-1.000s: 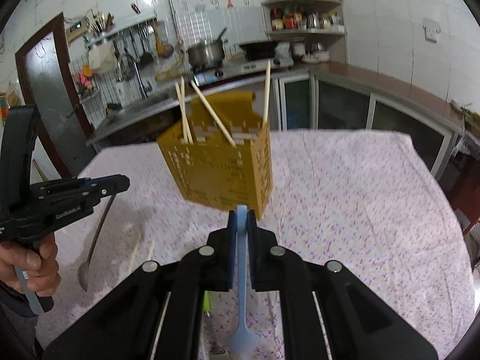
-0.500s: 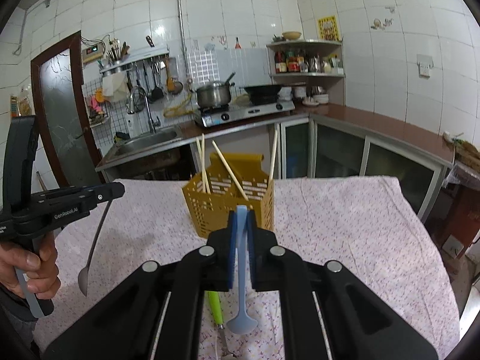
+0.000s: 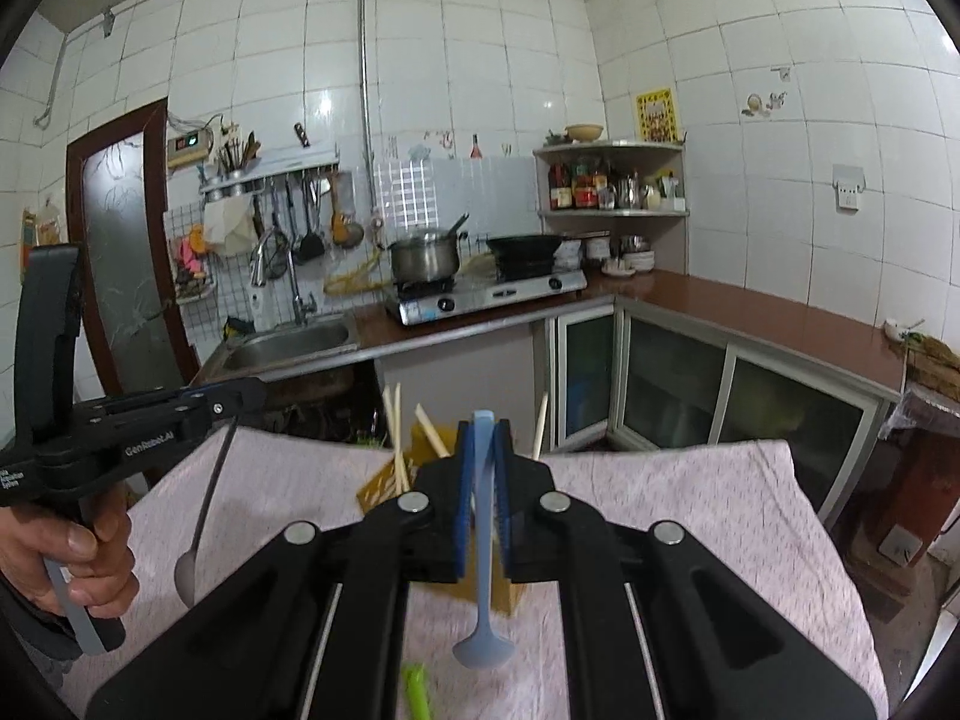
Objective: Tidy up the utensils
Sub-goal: 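Lift both held spoons and carry them above the yellow holder, then open both grippers to drop the spoons into the yellow holder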
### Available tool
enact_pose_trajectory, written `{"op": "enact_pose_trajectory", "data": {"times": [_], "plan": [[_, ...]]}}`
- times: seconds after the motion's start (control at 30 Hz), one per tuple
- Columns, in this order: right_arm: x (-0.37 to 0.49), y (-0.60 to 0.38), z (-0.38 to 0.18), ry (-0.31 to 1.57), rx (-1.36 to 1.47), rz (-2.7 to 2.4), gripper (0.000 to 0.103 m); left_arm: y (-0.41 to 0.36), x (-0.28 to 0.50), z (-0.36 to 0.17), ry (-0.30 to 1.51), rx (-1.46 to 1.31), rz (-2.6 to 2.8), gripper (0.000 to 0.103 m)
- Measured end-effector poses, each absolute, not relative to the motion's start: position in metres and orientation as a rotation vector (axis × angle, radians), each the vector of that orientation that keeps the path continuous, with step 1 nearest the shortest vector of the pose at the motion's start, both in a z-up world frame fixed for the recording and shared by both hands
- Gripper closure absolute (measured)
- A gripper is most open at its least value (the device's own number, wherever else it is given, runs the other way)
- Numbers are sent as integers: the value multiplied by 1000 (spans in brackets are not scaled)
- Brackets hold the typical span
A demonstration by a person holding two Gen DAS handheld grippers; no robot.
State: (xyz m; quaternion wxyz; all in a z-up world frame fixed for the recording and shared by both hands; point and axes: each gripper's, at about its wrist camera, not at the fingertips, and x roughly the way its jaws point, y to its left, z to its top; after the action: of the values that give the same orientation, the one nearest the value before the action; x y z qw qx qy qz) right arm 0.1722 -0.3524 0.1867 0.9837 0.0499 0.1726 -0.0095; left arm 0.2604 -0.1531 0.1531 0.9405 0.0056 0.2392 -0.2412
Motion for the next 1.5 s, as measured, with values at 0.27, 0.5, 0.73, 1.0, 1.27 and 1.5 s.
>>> {"op": "enact_pose_trajectory", "data": {"times": [0.27, 0.5, 0.73, 1.0, 1.27, 1.5], "plan": [[233, -356, 214, 294, 83, -31, 96, -180, 319, 182, 376, -21, -509, 95], [279, -352, 203, 301, 89, -16, 96, -201, 365, 158, 359, -96, -562, 95], [301, -356, 178, 333, 96, -21, 96, -202, 397, 122, 348, -143, -549, 95], [313, -357, 164, 348, 98, -17, 96, -204, 413, 96, 348, -150, -532, 95], [319, -354, 155, 377, 105, -6, 96, -205, 414, 83, 376, -135, -538, 95], [312, -358, 164, 366, 122, -16, 95, -199, 403, 85, 415, -97, -515, 70]]}}
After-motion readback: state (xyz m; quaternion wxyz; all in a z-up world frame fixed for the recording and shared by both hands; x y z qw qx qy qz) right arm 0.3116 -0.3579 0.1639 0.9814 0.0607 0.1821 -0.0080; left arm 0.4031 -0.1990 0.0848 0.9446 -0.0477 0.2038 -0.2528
